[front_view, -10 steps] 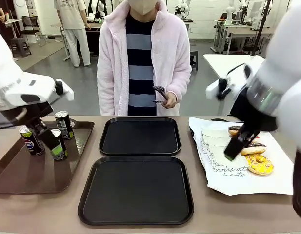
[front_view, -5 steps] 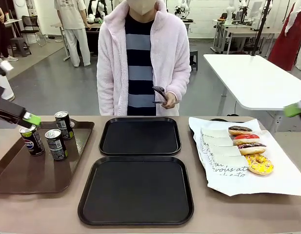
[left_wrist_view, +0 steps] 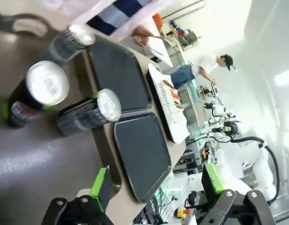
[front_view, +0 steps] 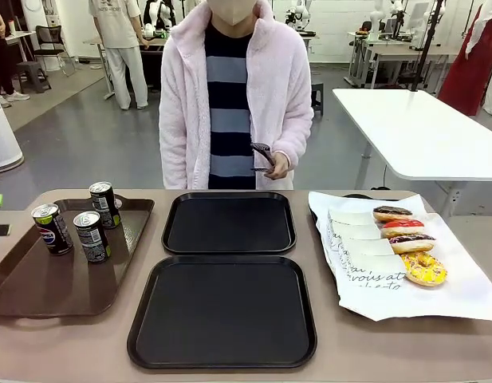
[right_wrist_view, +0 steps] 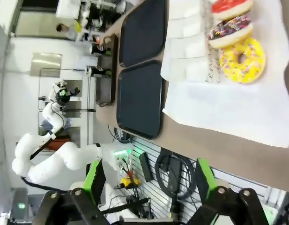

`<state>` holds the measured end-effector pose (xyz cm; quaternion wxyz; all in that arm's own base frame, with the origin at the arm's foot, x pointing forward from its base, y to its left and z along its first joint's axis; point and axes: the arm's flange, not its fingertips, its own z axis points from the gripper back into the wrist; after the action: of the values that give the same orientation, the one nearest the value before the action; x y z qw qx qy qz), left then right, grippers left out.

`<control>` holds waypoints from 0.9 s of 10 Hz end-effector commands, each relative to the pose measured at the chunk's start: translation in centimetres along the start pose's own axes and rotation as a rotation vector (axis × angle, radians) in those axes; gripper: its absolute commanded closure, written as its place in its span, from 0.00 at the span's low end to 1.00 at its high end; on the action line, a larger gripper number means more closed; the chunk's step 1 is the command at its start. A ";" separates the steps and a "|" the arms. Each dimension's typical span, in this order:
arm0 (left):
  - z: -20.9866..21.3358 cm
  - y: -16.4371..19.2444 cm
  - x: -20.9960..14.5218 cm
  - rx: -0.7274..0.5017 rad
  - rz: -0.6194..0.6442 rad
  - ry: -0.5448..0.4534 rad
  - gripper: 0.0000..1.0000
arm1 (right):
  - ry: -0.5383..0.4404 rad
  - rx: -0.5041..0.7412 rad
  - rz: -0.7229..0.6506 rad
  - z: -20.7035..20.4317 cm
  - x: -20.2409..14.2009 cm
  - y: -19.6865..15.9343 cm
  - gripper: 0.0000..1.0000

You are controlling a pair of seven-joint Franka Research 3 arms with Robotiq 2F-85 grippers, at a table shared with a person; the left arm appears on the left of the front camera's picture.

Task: Set up donuts and drinks on trays.
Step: Pick up one Pepsi coke and place it on the Flat Tray.

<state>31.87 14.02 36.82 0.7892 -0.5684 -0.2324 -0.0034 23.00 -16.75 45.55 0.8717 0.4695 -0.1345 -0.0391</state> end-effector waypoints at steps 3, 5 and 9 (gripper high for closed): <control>2.3 0.2 -2.1 0.154 0.047 0.017 0.00 | -0.173 0.156 0.120 1.1 -3.8 -0.7 0.00; 3.4 -0.5 -2.4 0.210 0.042 0.012 0.00 | -0.213 0.171 0.109 2.4 -4.6 -1.4 0.00; 4.7 0.1 -0.8 0.229 0.018 0.005 0.00 | -0.210 0.160 0.071 4.7 -3.9 -1.8 0.00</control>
<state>29.45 18.06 38.79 0.8594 -0.4572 -0.2275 0.0267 18.43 -20.83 44.91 0.8190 0.5228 -0.2299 -0.0555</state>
